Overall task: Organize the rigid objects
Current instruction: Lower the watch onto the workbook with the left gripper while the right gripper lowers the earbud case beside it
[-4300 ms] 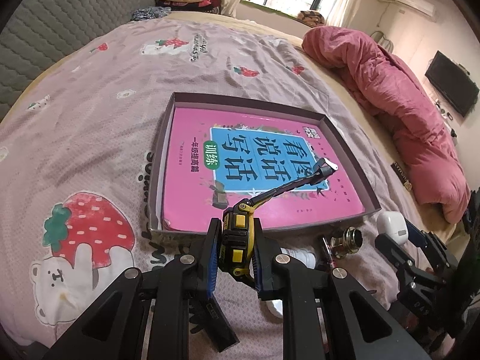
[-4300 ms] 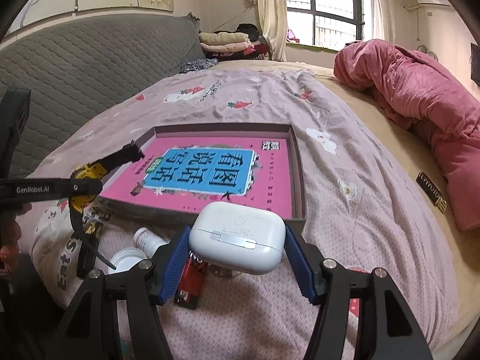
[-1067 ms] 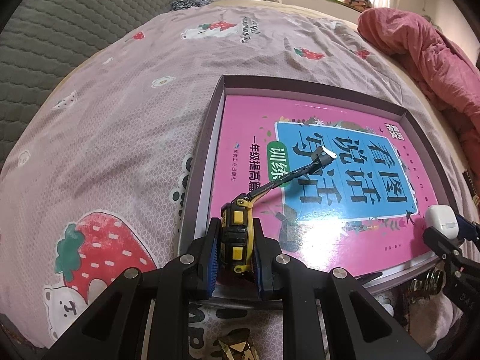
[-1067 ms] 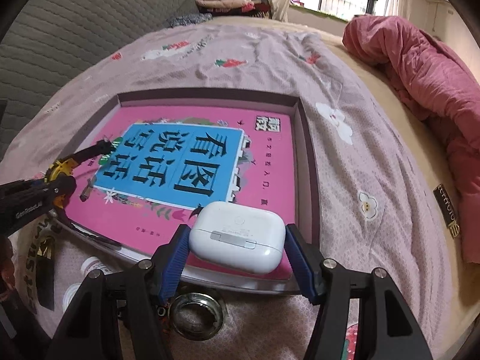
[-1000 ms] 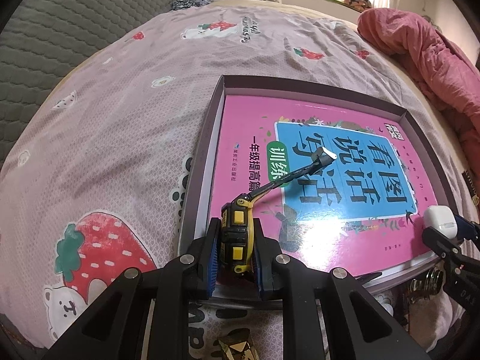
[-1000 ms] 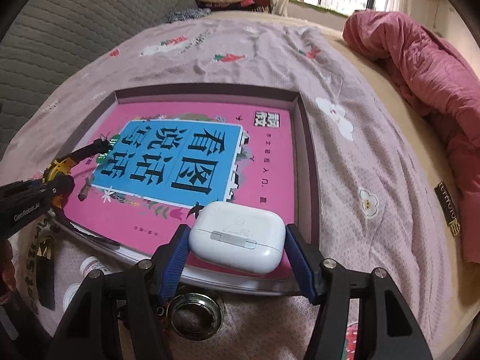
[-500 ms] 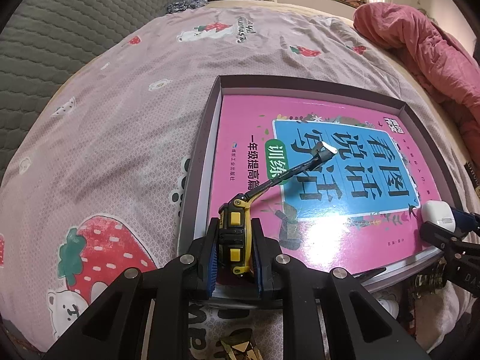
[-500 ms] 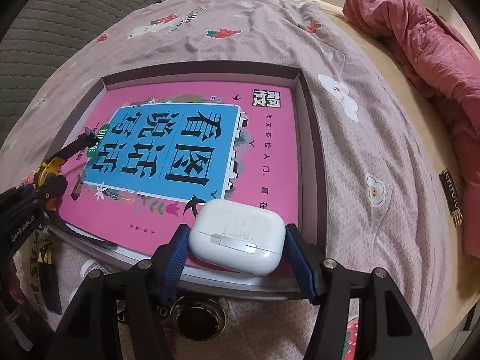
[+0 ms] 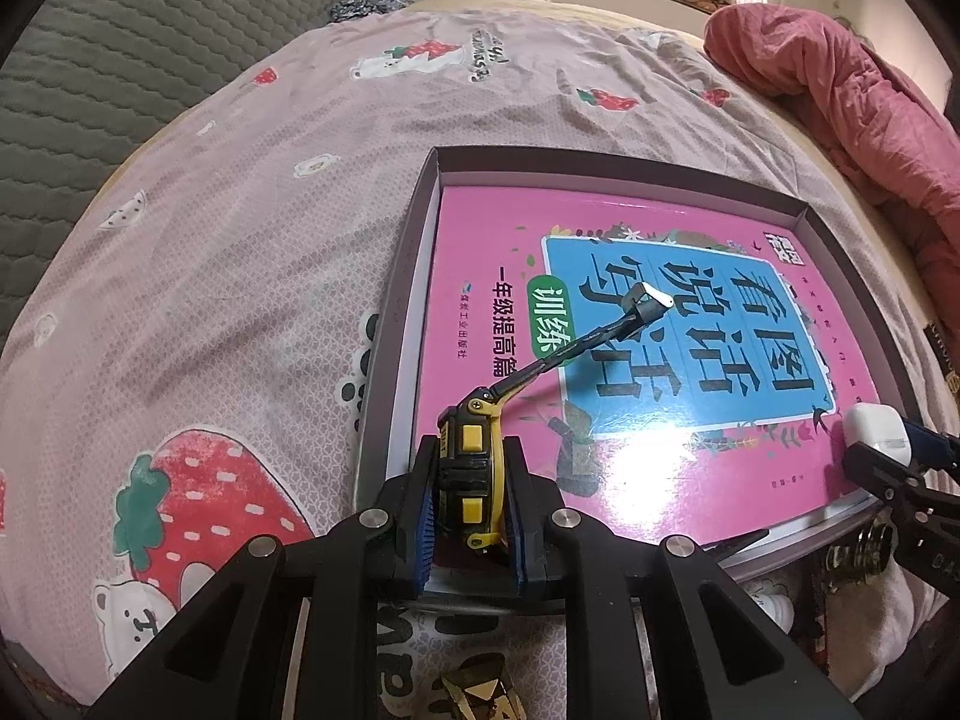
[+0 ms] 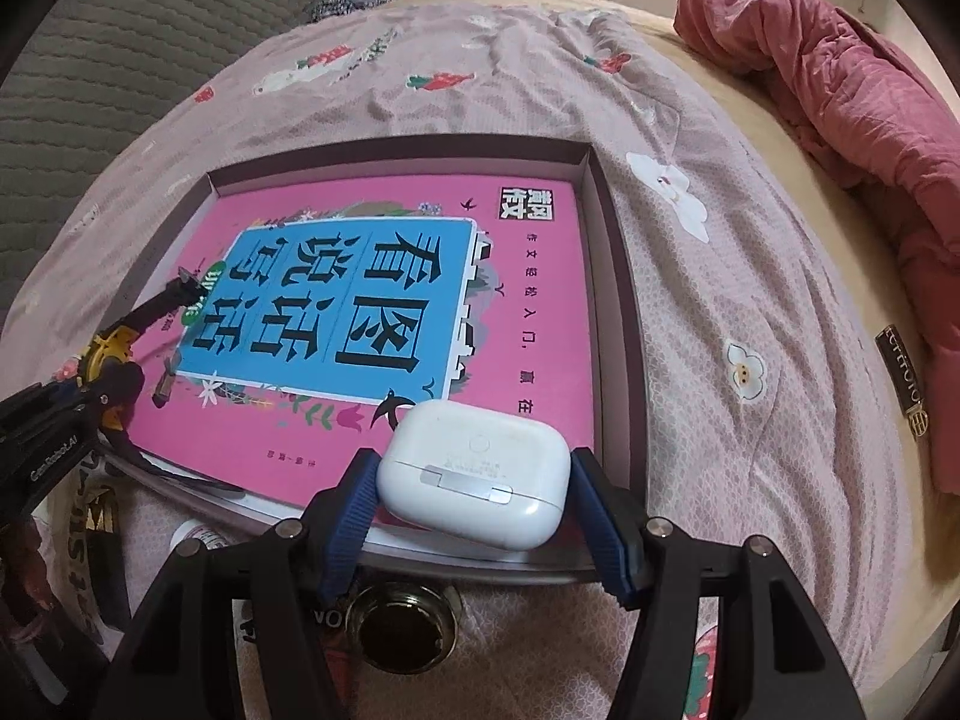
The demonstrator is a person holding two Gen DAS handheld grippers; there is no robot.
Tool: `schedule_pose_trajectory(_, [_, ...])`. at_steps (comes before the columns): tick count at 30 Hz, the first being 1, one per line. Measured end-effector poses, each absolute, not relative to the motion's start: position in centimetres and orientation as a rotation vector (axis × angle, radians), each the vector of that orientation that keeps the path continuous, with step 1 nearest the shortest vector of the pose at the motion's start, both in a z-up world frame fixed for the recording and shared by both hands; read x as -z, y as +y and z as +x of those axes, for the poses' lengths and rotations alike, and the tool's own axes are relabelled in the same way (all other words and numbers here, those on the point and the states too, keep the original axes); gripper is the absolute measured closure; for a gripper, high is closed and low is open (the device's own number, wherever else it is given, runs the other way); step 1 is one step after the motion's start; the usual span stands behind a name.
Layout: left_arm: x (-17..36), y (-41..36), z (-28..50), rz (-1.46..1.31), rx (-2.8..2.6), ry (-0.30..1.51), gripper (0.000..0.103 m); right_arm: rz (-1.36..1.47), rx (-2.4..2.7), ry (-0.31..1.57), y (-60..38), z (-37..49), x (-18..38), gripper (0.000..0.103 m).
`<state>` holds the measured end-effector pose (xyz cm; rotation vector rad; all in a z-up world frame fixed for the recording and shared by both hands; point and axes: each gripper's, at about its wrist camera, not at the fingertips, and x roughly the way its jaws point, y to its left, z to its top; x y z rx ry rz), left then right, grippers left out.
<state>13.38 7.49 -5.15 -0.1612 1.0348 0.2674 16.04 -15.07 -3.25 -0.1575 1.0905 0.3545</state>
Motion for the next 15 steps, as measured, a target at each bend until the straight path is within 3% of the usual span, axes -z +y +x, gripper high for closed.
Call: schedule_pose_trajectory(15, [5.2,7.6,13.4,-0.172,-0.253,1.04,0.083,-0.117,-0.344,0.997,-16.3,14.5,1.7,0.04])
